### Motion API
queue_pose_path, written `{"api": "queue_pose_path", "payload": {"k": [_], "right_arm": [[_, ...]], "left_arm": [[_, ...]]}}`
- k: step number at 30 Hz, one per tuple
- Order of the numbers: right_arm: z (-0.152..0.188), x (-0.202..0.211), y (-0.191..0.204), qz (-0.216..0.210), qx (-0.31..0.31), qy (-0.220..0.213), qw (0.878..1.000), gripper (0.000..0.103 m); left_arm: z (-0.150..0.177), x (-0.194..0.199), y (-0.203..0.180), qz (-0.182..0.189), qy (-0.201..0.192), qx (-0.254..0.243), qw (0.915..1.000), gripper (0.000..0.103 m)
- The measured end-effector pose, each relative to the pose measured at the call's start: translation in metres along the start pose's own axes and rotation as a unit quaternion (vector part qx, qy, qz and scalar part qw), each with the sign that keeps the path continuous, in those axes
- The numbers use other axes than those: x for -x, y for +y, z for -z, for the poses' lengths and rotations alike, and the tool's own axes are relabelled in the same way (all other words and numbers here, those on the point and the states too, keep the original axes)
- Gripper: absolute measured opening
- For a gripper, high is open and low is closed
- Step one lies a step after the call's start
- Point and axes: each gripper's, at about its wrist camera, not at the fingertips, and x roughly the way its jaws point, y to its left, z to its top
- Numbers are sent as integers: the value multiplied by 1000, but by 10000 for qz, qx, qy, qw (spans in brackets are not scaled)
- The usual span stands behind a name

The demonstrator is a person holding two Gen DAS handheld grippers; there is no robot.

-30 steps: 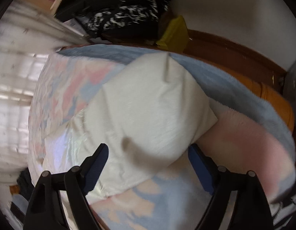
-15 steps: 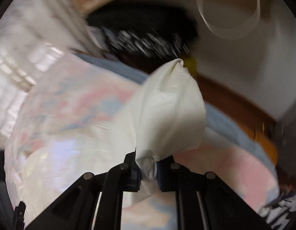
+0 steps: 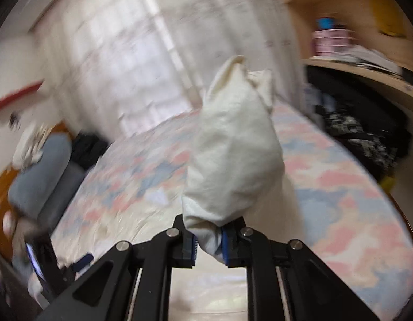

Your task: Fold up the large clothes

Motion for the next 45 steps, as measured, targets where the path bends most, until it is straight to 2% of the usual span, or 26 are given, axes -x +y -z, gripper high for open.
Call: {"api": "queue_pose_path", "payload": {"k": [3, 4, 5, 7, 10, 12, 16, 19, 22, 25, 27, 28, 29, 30, 31, 32, 33, 35, 38, 42, 45], "right_arm": [[38, -45, 37, 16, 354, 389, 9986, 17], [50, -57, 45, 43, 455, 507, 9977, 25], [63, -73, 53, 16, 573, 693, 9959, 39], [92, -101, 59, -5, 651, 1072, 9921, 59], [127, -127, 56, -140, 478, 1655, 9849, 60], [144, -123, 50, -309, 260, 1793, 9830, 60], [159, -92, 32, -305, 0, 1601, 9866, 60], [160, -69, 19, -307, -195, 1357, 9901, 60], [156, -66, 12, -336, -398, 1294, 9902, 60], [156, -67, 5, -307, -491, 1330, 9894, 60], [158, -71, 1, -299, -563, 1360, 9887, 60], [159, -74, -4, -296, -649, 1406, 9875, 60], [161, -77, -6, -304, -710, 1435, 9866, 60], [164, -82, -8, -318, -762, 1460, 9858, 60], [167, -84, -11, -309, -809, 1495, 9850, 60], [169, -86, -12, -303, -839, 1521, 9843, 60], [172, -88, -15, -307, -879, 1555, 9834, 60], [178, -90, -17, -307, -904, 1607, 9824, 60], [182, -90, -17, -298, -873, 1581, 9831, 60], [184, -90, -16, -287, -829, 1543, 9841, 60], [182, -88, -15, -292, -843, 1553, 9838, 60]], "left_arm": [[14, -10, 26, -96, 107, 63, 9999, 100], [21, -13, 33, -130, 158, 70, 9998, 100], [27, -19, 40, -146, 230, 89, 9996, 100], [36, -30, 48, -26, 344, 152, 9993, 100], [50, -44, 60, 433, 554, 388, 9968, 100], [57, -53, 68, 799, 727, 644, 9921, 100], [65, -68, 68, 1218, 947, 901, 9839, 100], [69, -81, 61, 1270, 1072, 872, 9822, 100], [72, -94, 51, 1360, 1216, 855, 9795, 98], [73, -108, 35, 1430, 1374, 716, 9775, 85], [73, -114, 23, 1384, 1385, 559, 9791, 70], [72, -116, 18, 1386, 1396, 483, 9793, 66], [71, -119, 12, 1402, 1411, 417, 9791, 54], [70, -122, 5, 1410, 1434, 350, 9789, 32], [69, -126, 0, 1387, 1485, 278, 9788, 20], [67, -128, -7, 1301, 1532, 166, 9794, 13], [63, -128, -13, 1189, 1489, 75, 9816, 8], [51, -116, -26, 1134, 1189, -158, 9863, 6], [23, -80, -46, 1108, 400, -564, 9914, 5], [-17, -31, -59, 1025, -559, -972, 9884, 5], [-41, -11, -54, 821, -1074, -1189, 9837, 5]]}}
